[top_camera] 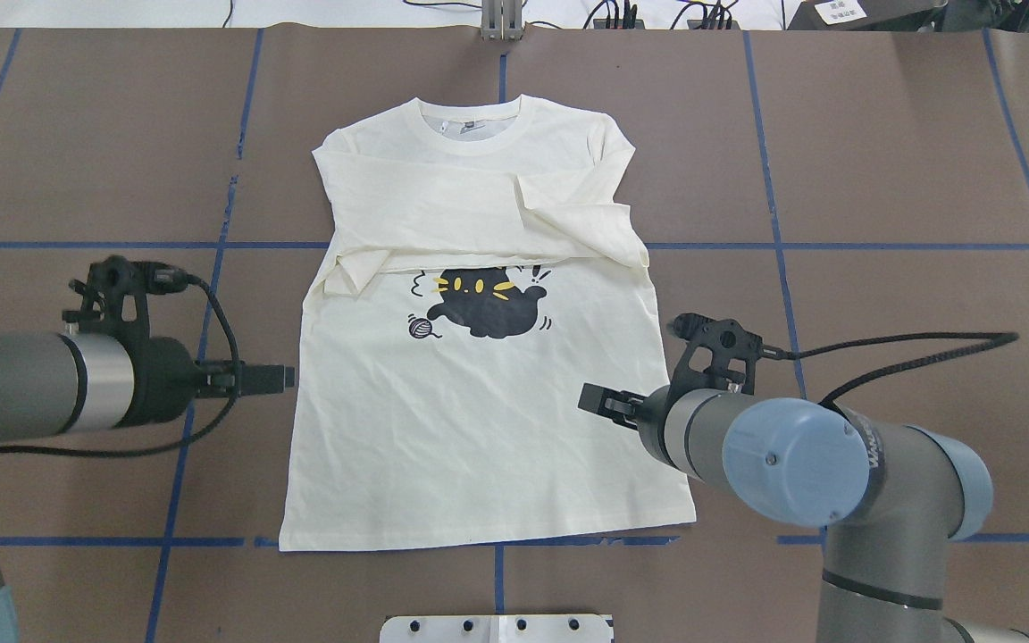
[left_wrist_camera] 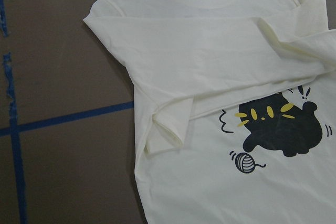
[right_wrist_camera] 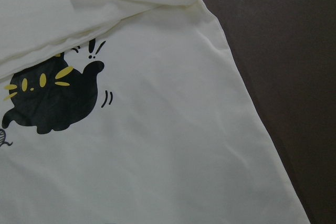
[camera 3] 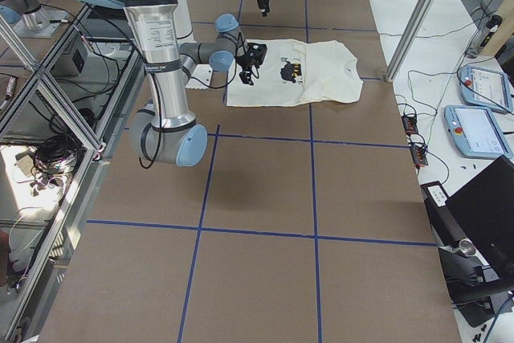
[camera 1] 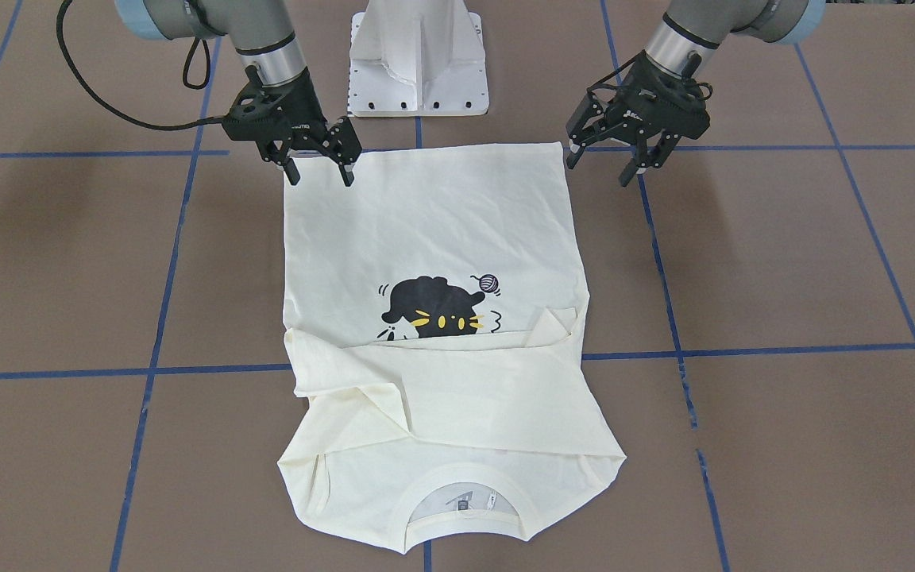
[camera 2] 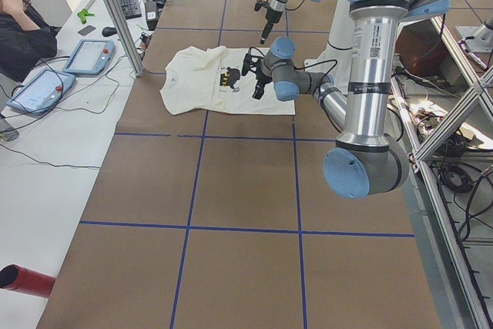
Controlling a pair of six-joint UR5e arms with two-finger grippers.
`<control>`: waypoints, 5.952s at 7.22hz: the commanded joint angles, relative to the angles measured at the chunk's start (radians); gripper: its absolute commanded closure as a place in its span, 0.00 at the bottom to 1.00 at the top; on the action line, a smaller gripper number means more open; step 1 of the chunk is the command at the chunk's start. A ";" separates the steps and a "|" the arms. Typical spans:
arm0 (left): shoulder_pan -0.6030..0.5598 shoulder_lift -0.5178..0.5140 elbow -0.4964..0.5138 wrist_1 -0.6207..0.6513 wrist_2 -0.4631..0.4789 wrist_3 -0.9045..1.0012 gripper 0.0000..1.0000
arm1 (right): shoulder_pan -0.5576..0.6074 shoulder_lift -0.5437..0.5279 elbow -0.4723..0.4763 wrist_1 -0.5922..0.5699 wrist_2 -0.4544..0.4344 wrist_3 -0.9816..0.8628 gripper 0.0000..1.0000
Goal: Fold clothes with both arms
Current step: 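Move both grippers to the shirt hem nearest the robot, then lower both grippers onto the hem corners and close them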
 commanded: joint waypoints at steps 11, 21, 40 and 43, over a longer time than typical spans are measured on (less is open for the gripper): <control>0.390 0.005 0.120 0.020 0.316 -0.323 0.48 | -0.106 -0.081 0.025 0.005 -0.126 0.116 0.00; 0.385 0.005 0.100 0.019 0.316 -0.310 1.00 | -0.242 -0.092 0.027 -0.079 -0.253 0.263 0.08; 0.388 -0.004 0.098 0.011 0.317 -0.313 1.00 | -0.273 -0.153 0.002 -0.076 -0.295 0.253 1.00; 0.388 -0.004 0.100 0.011 0.314 -0.312 1.00 | -0.271 -0.153 0.002 -0.076 -0.294 0.253 1.00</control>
